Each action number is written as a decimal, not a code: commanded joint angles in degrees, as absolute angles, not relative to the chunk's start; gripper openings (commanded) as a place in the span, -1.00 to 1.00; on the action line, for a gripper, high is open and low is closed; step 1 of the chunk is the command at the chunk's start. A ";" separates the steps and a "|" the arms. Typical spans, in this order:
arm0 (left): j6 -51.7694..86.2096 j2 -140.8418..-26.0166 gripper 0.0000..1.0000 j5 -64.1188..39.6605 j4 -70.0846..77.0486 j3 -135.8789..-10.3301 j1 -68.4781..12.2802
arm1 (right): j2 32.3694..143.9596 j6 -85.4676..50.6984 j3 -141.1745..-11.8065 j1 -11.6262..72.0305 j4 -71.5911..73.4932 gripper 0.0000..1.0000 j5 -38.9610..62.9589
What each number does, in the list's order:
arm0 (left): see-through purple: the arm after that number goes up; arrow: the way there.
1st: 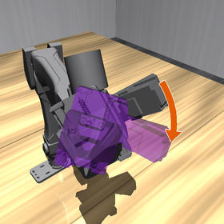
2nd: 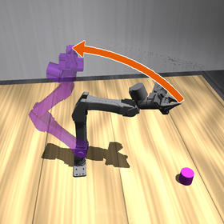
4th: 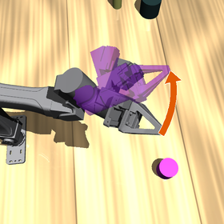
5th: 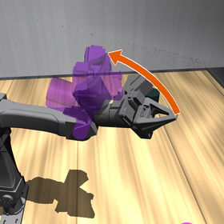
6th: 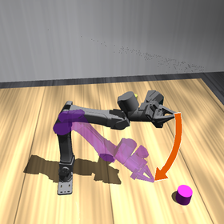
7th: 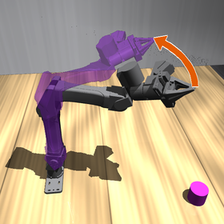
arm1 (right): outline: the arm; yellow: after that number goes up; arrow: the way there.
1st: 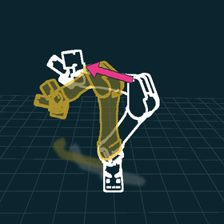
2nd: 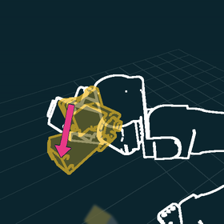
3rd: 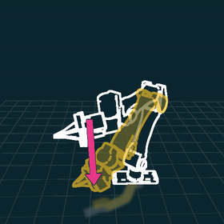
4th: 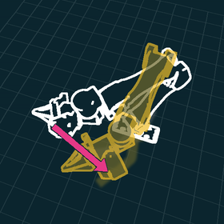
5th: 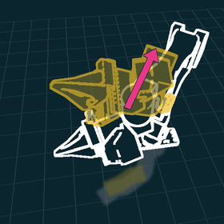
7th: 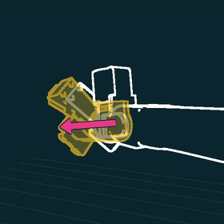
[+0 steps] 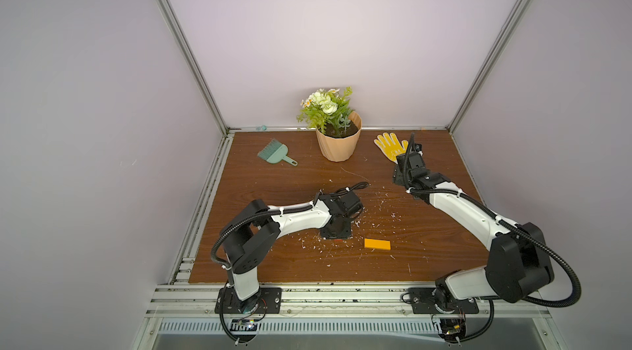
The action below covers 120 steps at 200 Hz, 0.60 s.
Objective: Assemble the letter t with building blocks
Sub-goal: Assemble the building block at the center of the board.
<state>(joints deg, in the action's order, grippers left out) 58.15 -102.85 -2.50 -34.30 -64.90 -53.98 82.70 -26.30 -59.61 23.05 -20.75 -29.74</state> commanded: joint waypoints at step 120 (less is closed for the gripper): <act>58.01 -105.83 -0.65 0.70 -37.05 -63.10 -51.64 | 83.39 -25.67 -61.85 23.81 -20.17 0.59 -30.85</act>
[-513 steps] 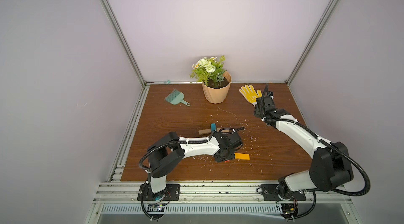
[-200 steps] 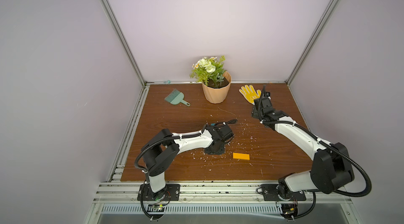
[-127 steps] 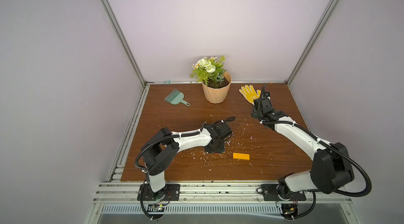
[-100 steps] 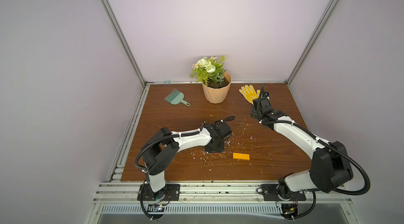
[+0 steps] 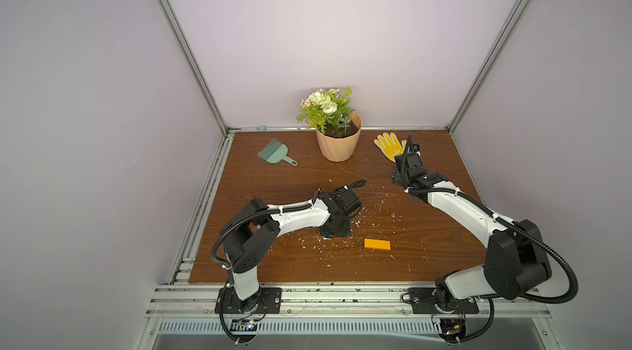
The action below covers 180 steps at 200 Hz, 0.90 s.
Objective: Assemble the letter t with building blocks
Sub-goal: Assemble the building block at the center of the board.
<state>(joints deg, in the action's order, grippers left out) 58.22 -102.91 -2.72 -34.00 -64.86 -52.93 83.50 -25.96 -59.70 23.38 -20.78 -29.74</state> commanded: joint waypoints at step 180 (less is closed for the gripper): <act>58.62 -106.36 0.23 1.07 -37.81 -62.59 -50.98 | 83.99 -25.57 -62.32 24.43 -20.27 0.59 -31.05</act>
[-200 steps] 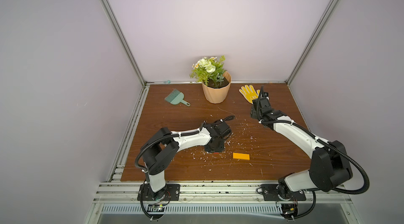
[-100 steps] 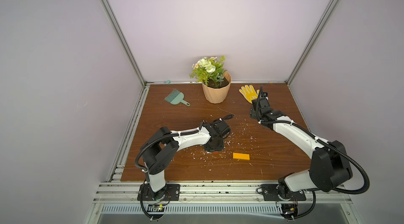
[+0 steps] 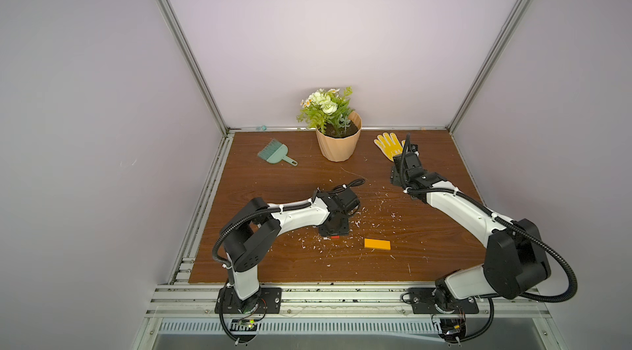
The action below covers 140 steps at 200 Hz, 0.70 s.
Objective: Assemble the letter t with building blocks
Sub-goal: Assemble the building block at the center of the board, then adjust the building block at the center of the board.
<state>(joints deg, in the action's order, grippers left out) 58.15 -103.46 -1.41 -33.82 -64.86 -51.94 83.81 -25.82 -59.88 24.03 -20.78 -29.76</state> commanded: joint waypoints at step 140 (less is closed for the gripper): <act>59.69 -106.25 -0.09 -0.81 -35.86 -63.97 -51.89 | 84.34 -25.50 -63.16 25.05 -20.21 0.59 -31.34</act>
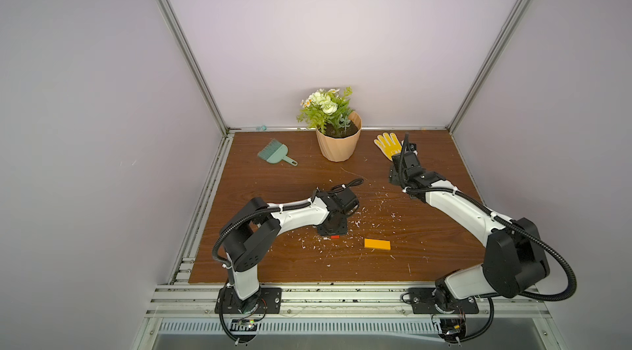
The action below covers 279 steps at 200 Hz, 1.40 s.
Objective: Assemble the letter t with building blocks
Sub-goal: Adjust the building block at the center of the board.
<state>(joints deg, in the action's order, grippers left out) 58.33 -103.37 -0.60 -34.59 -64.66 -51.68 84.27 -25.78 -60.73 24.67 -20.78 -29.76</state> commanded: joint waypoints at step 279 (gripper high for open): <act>59.42 -106.61 -0.10 2.45 -38.25 -66.47 -52.82 | 84.03 -25.16 -63.11 25.66 -20.14 0.59 -31.23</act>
<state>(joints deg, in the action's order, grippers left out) 60.20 -105.19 0.47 -34.79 -67.05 -53.17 84.60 -25.52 -60.97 25.39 -20.78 -29.78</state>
